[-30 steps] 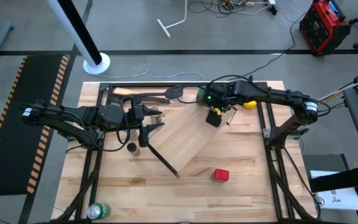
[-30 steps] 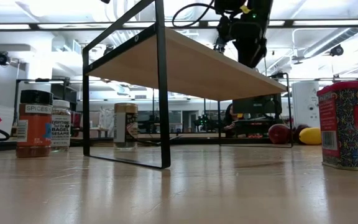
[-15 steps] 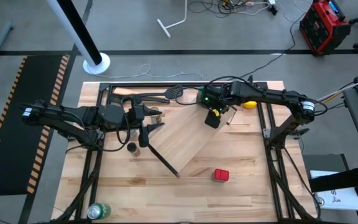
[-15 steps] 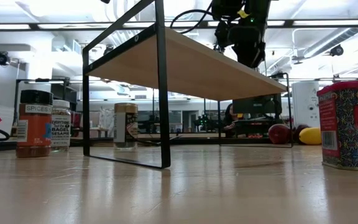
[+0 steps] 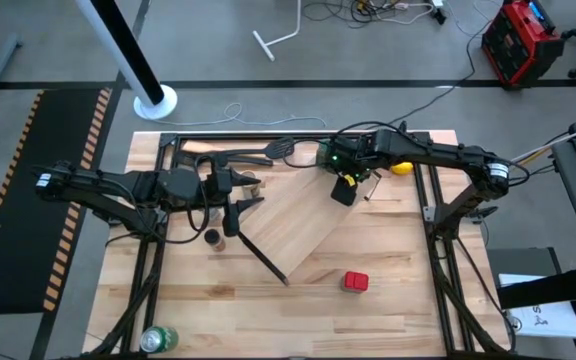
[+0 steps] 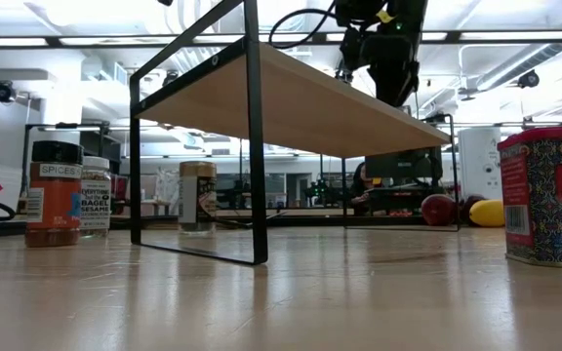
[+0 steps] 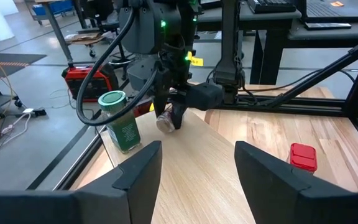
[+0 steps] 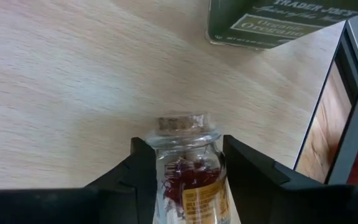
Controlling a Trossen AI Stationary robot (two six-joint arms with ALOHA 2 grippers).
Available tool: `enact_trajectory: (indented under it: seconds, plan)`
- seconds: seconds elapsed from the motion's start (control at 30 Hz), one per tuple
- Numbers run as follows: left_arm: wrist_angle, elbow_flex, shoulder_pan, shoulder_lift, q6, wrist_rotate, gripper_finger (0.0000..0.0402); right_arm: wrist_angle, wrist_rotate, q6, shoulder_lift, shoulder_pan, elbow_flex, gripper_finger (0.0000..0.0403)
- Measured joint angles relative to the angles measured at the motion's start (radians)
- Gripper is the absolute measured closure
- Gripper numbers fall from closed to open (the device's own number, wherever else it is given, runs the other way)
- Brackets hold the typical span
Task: Shelf spices
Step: Remove the brown seasoning bottle from the shelf
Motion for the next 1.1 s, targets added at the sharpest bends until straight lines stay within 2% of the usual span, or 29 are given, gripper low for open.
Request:
enact_trajectory:
  seconds: [0.2, 0.5, 0.67, 0.8, 0.97, 1.1]
  plan:
    - [-0.001, 0.0, 0.0, 0.0, -0.003, 0.0, 0.0215, -0.007, -0.017, 0.004, -0.005, 0.0, 0.0, 0.0268]
    - [-0.001, 0.0, 0.0, 0.0, -0.002, 0.01, 0.0205, -0.035, -0.032, -0.001, 0.014, 0.002, -0.009, 0.0199]
    - [-0.002, 0.0, 0.0, 0.0, -0.003, 0.011, 0.0209, -0.023, -0.034, -0.003, 0.02, 0.002, -0.026, 0.0181]
    - [-0.002, 0.0, 0.0, 0.0, -0.006, 0.018, 0.0213, -0.002, -0.03, 0.003, 0.014, 0.002, -0.047, 0.0192]
    - [-0.003, 0.0, 0.0, 0.0, -0.006, 0.018, 0.0215, 0.001, -0.027, 0.005, 0.014, 0.003, -0.047, 0.0234]
    - [-0.005, 0.0, 0.0, 0.0, -0.006, 0.018, 0.0211, 0.002, -0.024, -0.004, 0.014, 0.003, -0.048, 0.0237]
